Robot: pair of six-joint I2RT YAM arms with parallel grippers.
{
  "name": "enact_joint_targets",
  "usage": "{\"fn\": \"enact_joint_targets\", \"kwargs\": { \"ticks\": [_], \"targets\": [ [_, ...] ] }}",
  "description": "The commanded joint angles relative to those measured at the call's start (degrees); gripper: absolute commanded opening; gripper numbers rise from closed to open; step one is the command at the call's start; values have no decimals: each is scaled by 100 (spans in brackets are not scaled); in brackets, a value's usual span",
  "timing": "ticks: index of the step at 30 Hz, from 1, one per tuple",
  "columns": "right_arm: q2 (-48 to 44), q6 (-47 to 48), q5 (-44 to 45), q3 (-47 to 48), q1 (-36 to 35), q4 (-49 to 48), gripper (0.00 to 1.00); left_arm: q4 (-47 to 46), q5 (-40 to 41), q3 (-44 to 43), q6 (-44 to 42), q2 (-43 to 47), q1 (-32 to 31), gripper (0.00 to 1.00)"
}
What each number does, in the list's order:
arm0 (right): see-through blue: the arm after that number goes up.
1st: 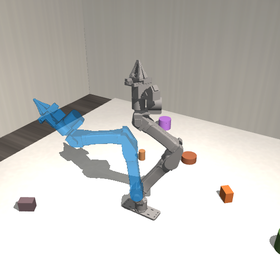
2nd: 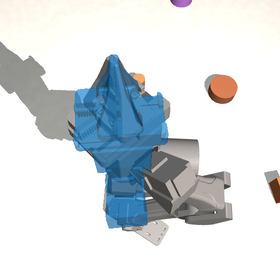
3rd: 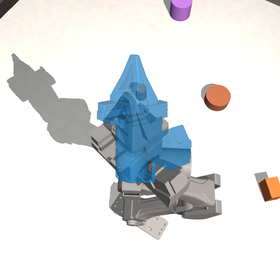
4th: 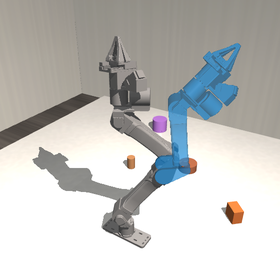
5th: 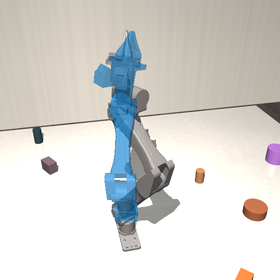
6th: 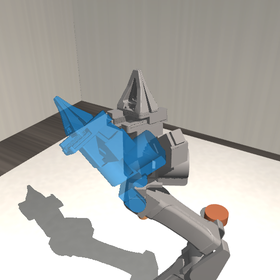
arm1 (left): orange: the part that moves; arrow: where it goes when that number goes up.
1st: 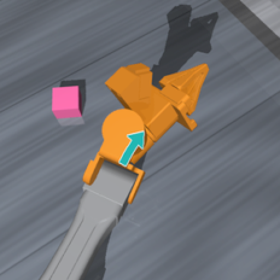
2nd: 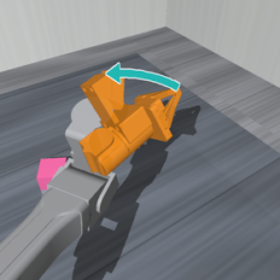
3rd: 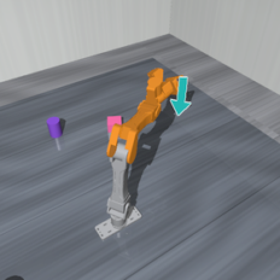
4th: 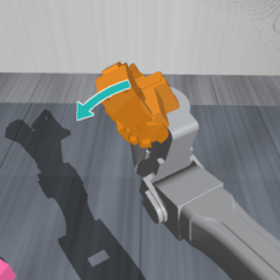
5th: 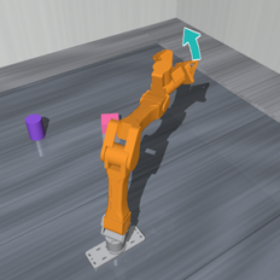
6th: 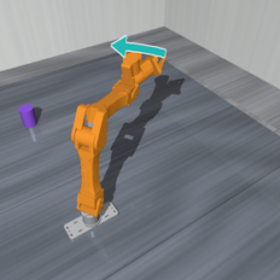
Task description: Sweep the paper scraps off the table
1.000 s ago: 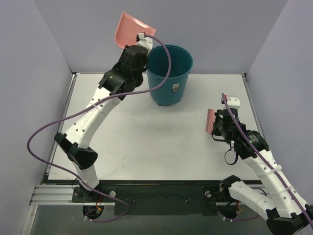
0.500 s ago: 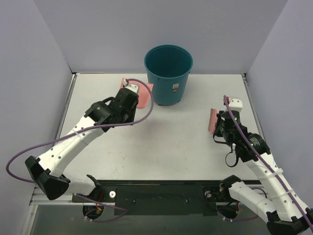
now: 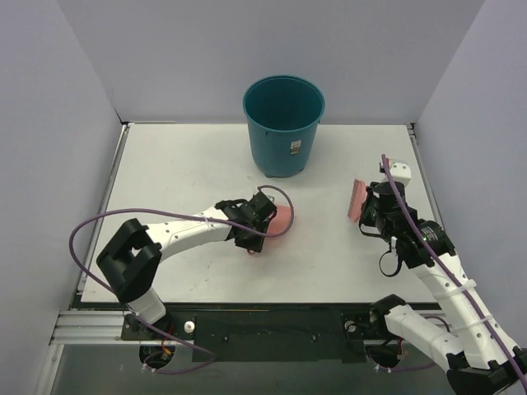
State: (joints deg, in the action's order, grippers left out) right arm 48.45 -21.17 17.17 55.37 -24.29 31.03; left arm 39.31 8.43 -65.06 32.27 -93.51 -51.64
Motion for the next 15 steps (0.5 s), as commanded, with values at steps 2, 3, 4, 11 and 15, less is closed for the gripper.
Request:
{"fn": "enact_joint_targets", "kwargs": {
  "ticks": [2, 3, 4, 11, 15],
  "targets": [
    [77, -720, -652, 281, 30, -421, 0, -1135, -614, 151, 157, -473, -136, 5],
    [103, -818, -853, 229, 30, -613, 0, -1145, -597, 169, 157, -544, -162, 8],
    [121, -993, -925, 202, 13, -720, 0, -1206, -562, 204, 157, -623, -197, 10],
    [270, -1802, -1427, -263, -189, -1800, 0, -1277, -150, 371, 183, -441, -426, 78],
    [639, -2127, -1532, -405, -435, -2390, 0, -988, 430, 564, 385, 138, -426, 83]
  ]
}}
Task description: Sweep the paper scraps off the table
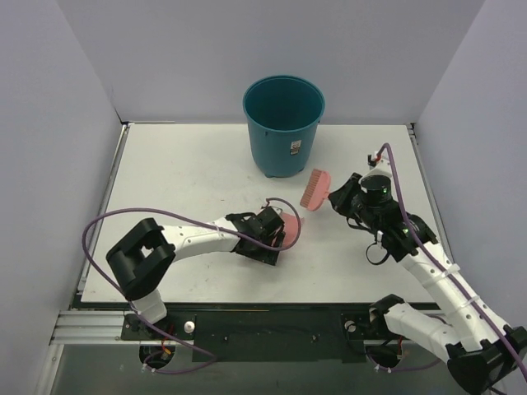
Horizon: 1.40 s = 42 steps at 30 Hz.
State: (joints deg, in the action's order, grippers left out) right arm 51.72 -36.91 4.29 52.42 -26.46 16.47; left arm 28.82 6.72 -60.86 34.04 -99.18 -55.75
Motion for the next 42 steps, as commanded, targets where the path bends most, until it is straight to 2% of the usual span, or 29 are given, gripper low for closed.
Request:
{"fn": "enact_joint_targets", "kwargs": {
  "ticks": [1, 5, 10, 17, 21, 28, 29, 30, 32, 34, 37, 42],
  "targets": [
    [469, -589, -245, -118, -263, -1048, 0, 149, 707, 171, 321, 828, -15, 84],
    [847, -835, -183, -390, -518, -1592, 0, 528, 1427, 311, 691, 1540, -15, 86],
    [1357, -1310, -333, -926, -597, -2594, 0, 519, 1561, 479, 814, 2323, 81, 88],
    [1656, -1627, -579, -1515, -518, -3246, 10, 581, 1385, 268, 692, 2447, 213, 89],
    [1666, -1679, -614, -1849, -448, -3273, 22, 502, 1262, 268, 542, 2526, 266, 90],
    [1332, -1478, -448, -2333, -448, -2748, 47, 361, 1226, 373, 384, 2719, 389, 91],
    [1262, -1434, -256, -2351, -448, -2650, 48, 318, 1226, 408, 384, 2772, 398, 91],
    [1096, -1346, -80, -2342, -448, -2414, 53, 291, 1200, 417, 375, 2798, 415, 91],
    [806, -1145, 211, -2228, -457, -1895, 59, 212, 1139, 470, 358, 2868, 450, 91],
    [507, -951, 580, -2044, -448, -1253, 70, 186, 1112, 452, 349, 2869, 459, 91],
    [24, -678, 1212, -1737, -448, -428, 79, 177, 1174, 409, 357, 2895, 459, 92],
    [-470, -195, 1451, -1210, -492, 49, 90, 159, 1551, 549, 507, 3193, 442, 92]
  ]
}}
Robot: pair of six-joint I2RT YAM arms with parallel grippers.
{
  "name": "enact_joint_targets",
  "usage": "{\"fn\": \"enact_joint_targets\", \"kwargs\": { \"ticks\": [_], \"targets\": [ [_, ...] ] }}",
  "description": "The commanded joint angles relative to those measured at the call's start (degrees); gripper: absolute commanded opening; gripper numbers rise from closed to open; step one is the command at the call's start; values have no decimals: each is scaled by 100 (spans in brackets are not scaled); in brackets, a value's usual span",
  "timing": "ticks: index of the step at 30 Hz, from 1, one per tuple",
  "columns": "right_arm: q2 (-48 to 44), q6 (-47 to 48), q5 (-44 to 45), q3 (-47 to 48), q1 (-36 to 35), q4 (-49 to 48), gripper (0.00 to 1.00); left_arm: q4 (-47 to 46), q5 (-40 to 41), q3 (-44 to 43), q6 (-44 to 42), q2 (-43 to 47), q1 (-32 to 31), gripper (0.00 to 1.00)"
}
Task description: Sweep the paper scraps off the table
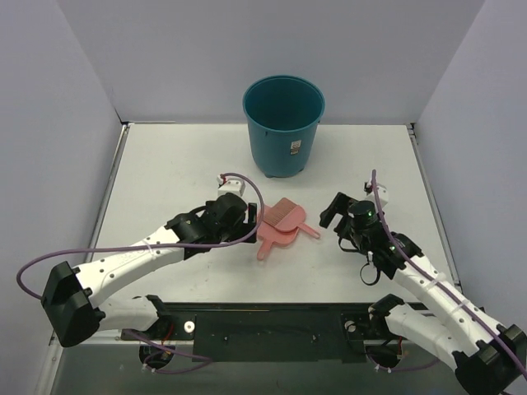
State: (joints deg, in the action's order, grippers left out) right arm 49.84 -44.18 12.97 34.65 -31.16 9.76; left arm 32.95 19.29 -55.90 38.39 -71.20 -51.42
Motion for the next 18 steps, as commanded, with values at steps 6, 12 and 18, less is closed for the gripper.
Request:
{"fn": "enact_joint_targets", "kwargs": {
  "ticks": [6, 12, 18],
  "targets": [
    [-440, 876, 794, 1131, -382, 1019, 95, -96, 708, 106, 151, 590, 18, 92],
    [-414, 938, 821, 1167, -532, 958, 97, -131, 787, 167, 160, 774, 27, 92],
    [-449, 999, 891, 1184, -532, 993, 98, -175, 769, 123, 63, 792, 27, 97]
  ]
}}
